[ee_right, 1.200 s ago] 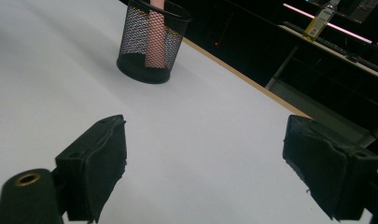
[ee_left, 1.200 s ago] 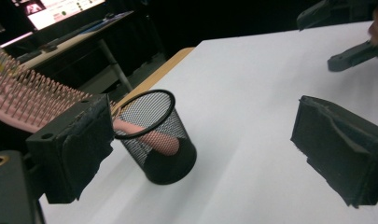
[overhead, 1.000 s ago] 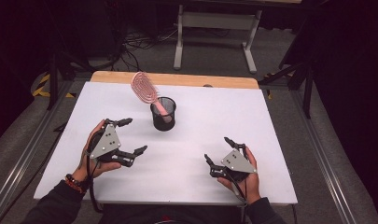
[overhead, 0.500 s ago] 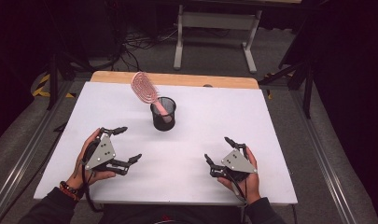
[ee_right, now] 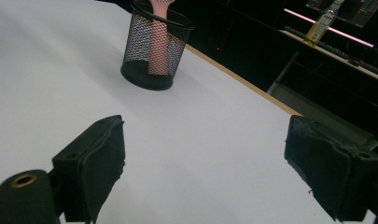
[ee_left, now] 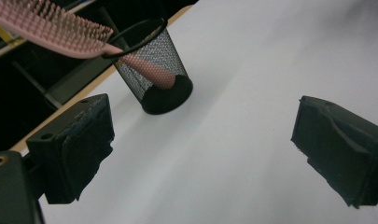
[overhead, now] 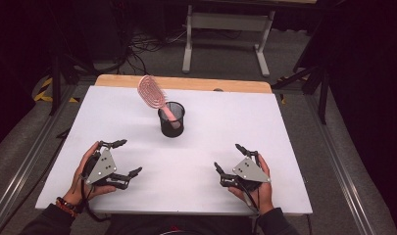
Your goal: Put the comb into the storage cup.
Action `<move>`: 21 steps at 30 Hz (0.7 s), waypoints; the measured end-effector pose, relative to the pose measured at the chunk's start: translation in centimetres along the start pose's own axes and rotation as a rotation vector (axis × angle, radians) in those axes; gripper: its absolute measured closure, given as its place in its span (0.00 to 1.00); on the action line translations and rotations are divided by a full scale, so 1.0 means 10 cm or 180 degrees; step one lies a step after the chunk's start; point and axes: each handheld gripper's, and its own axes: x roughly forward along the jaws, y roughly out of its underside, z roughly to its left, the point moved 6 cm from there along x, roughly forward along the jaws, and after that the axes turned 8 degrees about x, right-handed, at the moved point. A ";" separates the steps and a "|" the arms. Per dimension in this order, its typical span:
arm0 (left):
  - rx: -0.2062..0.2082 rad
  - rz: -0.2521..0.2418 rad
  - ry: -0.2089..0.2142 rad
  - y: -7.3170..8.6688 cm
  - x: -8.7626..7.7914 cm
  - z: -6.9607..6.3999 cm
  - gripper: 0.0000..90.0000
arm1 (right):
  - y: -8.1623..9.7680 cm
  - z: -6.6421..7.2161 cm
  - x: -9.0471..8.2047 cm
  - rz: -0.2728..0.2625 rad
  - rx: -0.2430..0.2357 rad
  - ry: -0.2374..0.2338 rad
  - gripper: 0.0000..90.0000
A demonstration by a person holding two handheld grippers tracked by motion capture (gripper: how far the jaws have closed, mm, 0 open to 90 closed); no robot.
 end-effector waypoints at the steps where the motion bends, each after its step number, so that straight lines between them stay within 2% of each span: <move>1: -0.0024 0.0012 -0.0018 0.04 -0.01 0.00 0.07 | 0.00 0.00 0.00 0.0004 -0.0005 0.0001 0.14; 4: -0.0063 0.0068 -0.0024 0.12 -0.03 0.01 0.07 | 0.00 -0.01 0.00 -0.0011 0.0016 -0.0016 0.14; 7: -0.0205 0.0065 -0.0027 0.21 -0.07 0.03 0.07 | 0.00 -0.02 0.00 -0.0015 0.0040 -0.0027 0.13; 11: -0.0246 0.0147 -0.0112 0.34 -0.13 0.05 0.07 | 0.01 -0.02 0.00 -0.0016 0.0058 -0.0044 0.12; 15: -0.0436 0.0154 -0.0121 0.44 -0.19 0.08 0.07 | 0.01 -0.03 0.00 -0.0008 0.0020 -0.0026 0.11; 17: -0.0460 0.0209 -0.0108 0.50 -0.20 0.07 0.07 | 0.01 -0.03 0.00 -0.0008 -0.0010 -0.0026 0.11; 21: -0.0489 0.0195 -0.0130 0.50 -0.21 0.08 0.06 | 0.01 -0.04 0.00 -0.0018 -0.0017 -0.0036 0.11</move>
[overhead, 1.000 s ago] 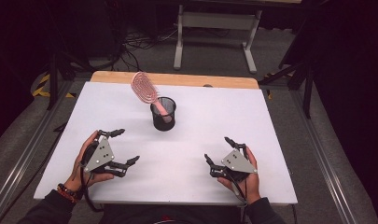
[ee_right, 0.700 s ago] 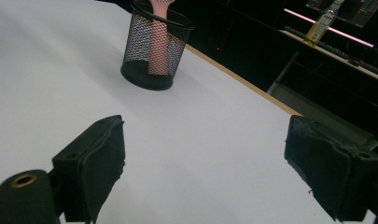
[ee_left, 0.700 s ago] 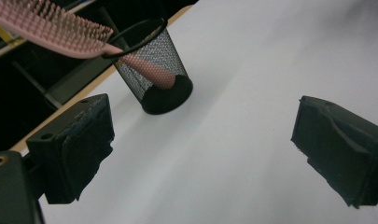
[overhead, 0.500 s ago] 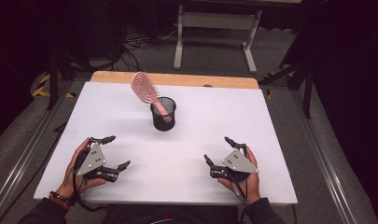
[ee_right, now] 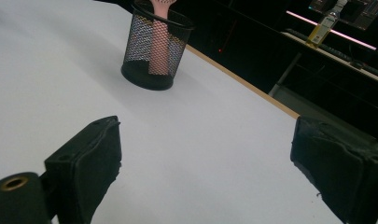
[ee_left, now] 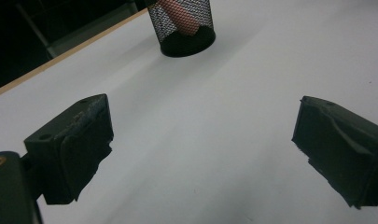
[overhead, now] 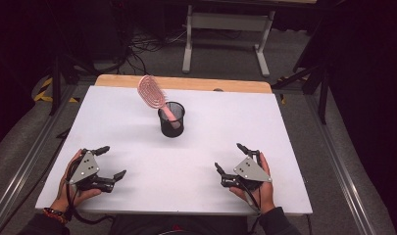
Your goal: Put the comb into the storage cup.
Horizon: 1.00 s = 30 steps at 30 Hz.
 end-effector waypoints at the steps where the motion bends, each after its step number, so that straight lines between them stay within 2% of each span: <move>1: -0.0023 -0.0006 0.0004 0.00 0.00 0.00 0.06 | 0.00 0.00 0.00 -0.0005 0.0006 -0.0006 0.11; 4: -0.0031 0.0035 0.0003 0.02 0.01 -0.01 0.06 | -0.01 -0.01 -0.02 -0.0032 0.0013 -0.0012 0.10; 7: 0.0019 0.0028 -0.0019 0.00 0.00 -0.02 0.06 | -0.02 -0.02 -0.04 -0.0065 -0.0003 0.0009 0.11; 9: -0.0010 0.0000 -0.0006 0.00 0.00 -0.02 0.06 | -0.03 -0.02 -0.05 -0.0085 0.0001 0.0014 0.11; 16: -0.0051 -0.0035 -0.0003 0.02 -0.03 0.00 0.06 | -0.03 -0.01 -0.04 -0.0067 -0.0026 0.0043 0.11; 30: -0.0019 -0.0032 0.0008 0.01 -0.03 0.00 0.06 | -0.01 -0.01 -0.03 -0.0039 -0.0047 0.0051 0.12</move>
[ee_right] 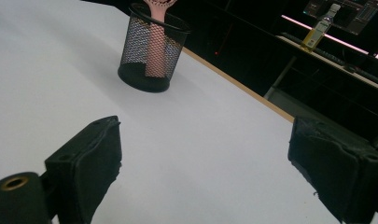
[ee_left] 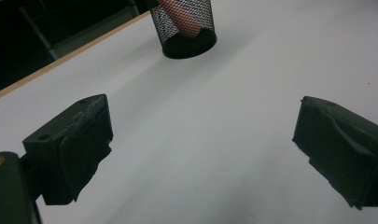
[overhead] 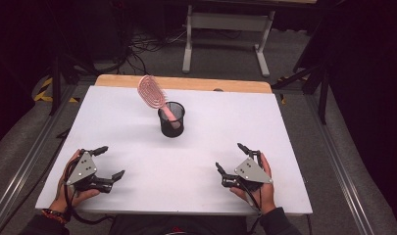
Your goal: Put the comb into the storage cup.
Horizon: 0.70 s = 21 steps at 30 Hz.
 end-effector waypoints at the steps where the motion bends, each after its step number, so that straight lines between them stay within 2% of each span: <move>1: -0.0004 0.0000 0.0008 0.00 0.00 0.00 0.06 | 0.00 0.00 0.00 -0.0011 0.0010 -0.0006 0.12; 21: -0.0010 -0.0003 0.0004 -0.01 0.01 0.01 0.06 | 0.00 -0.02 0.02 -0.0020 0.0044 -0.0006 0.12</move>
